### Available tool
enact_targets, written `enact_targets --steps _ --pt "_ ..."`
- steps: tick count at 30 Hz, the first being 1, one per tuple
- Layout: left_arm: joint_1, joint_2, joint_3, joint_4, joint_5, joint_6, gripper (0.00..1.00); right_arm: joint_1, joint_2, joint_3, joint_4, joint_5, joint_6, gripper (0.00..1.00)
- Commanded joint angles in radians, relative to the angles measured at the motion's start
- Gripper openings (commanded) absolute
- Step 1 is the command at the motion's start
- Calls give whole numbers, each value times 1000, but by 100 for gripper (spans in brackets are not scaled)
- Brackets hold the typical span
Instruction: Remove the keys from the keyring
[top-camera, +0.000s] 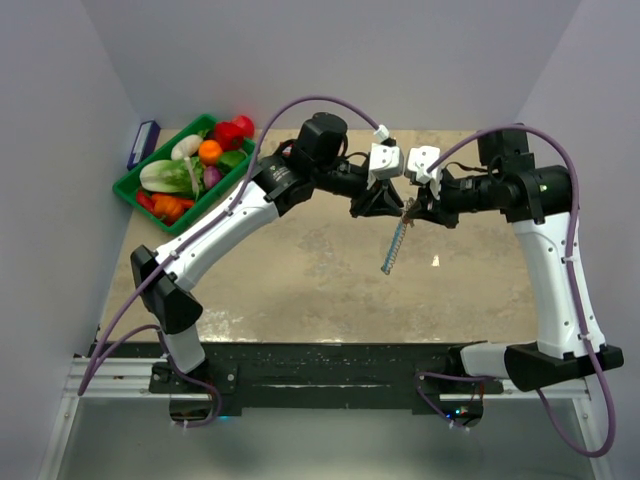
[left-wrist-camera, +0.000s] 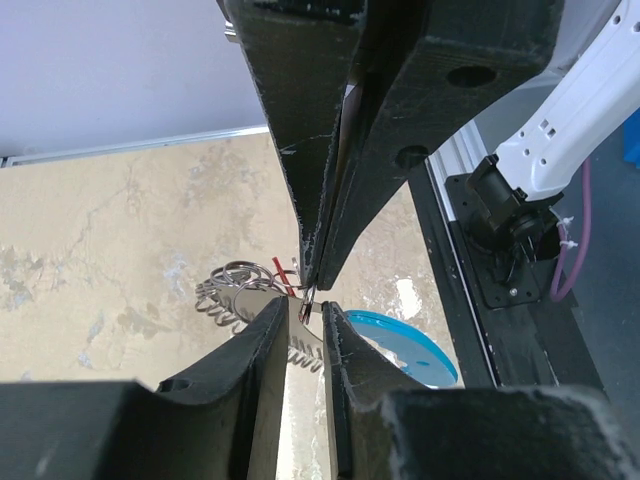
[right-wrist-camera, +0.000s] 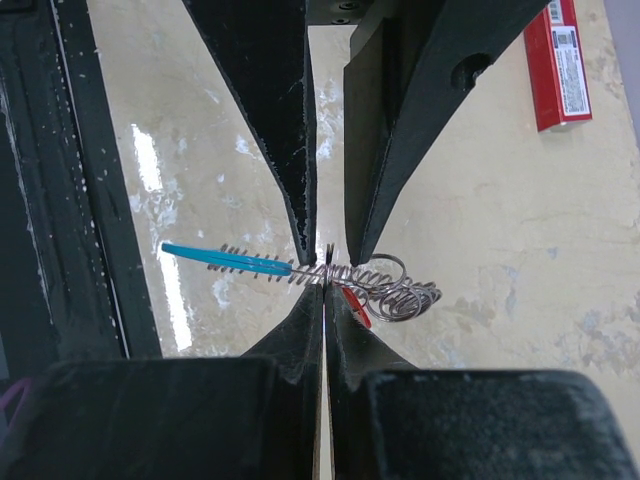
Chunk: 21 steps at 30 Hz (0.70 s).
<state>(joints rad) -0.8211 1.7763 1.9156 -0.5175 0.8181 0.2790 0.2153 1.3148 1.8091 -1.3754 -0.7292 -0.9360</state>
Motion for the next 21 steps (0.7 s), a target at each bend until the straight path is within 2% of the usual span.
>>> enact_targets --steps 1,12,15,21 --pt "-7 -26 11 34 35 -15 24 4 -22 9 38 -49 14 0" --pt "-10 -17 5 45 64 -41 11 2 -29 -17 76 -81 34 0" --pt "-12 -14 8 45 67 -43 1 2 -31 -24 87 -88 40 0" --pt "-15 -14 7 40 67 -41 0 2 -40 -22 102 -95 54 0"
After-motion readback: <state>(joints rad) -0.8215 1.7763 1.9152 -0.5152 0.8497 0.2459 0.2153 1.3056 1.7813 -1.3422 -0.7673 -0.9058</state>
